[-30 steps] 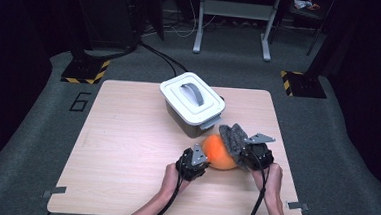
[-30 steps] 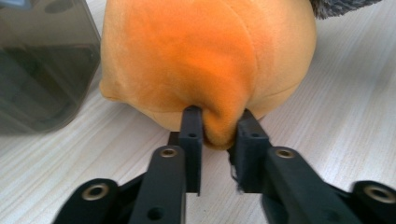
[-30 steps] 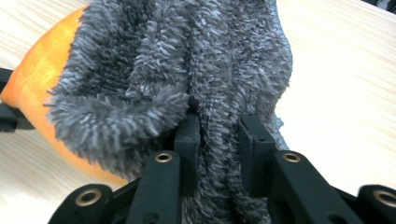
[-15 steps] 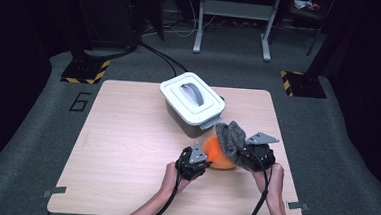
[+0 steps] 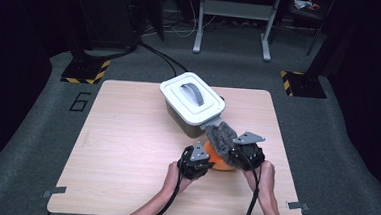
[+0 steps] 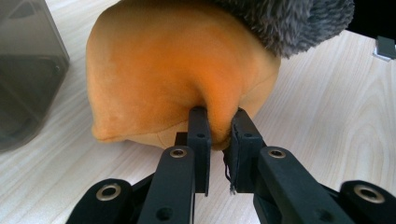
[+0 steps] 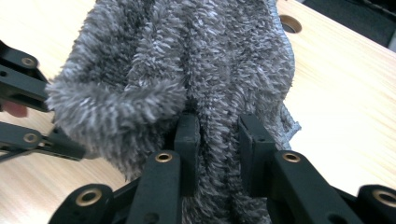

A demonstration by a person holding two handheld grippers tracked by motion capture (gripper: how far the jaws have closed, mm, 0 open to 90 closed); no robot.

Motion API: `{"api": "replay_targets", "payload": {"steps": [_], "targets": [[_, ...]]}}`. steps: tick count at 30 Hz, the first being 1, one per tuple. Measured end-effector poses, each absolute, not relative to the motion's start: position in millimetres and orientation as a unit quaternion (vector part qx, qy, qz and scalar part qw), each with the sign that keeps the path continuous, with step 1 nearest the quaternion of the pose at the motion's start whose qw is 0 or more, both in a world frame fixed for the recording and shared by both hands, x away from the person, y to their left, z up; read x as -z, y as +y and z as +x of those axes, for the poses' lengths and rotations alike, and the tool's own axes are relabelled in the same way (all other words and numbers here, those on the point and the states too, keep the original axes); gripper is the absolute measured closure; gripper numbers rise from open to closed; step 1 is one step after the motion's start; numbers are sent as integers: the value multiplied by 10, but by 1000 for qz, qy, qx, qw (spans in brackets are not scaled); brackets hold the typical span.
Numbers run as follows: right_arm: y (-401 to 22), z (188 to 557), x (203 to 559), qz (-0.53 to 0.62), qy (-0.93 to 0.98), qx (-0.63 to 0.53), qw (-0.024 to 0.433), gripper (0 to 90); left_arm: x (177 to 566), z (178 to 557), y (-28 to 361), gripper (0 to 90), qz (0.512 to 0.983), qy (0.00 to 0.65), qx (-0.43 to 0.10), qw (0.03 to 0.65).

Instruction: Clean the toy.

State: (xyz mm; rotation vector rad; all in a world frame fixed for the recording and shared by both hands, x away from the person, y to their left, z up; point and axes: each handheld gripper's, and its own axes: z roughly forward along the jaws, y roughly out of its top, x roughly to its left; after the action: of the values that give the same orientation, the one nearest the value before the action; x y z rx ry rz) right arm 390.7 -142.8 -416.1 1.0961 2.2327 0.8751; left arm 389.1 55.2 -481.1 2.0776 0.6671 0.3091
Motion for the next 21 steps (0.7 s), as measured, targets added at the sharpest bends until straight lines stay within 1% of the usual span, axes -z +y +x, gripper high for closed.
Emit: {"api": "replay_targets", "payload": {"steps": [13, 21], "targets": [[-1756, 4007, 4309, 454, 799, -301, 256, 719, 4827, 3911, 581, 808, 839, 278, -113, 455], [-1925, 4085, 4490, 488, 789, -285, 241, 719, 4832, 3919, 590, 807, 839, 279, -109, 454]]}}
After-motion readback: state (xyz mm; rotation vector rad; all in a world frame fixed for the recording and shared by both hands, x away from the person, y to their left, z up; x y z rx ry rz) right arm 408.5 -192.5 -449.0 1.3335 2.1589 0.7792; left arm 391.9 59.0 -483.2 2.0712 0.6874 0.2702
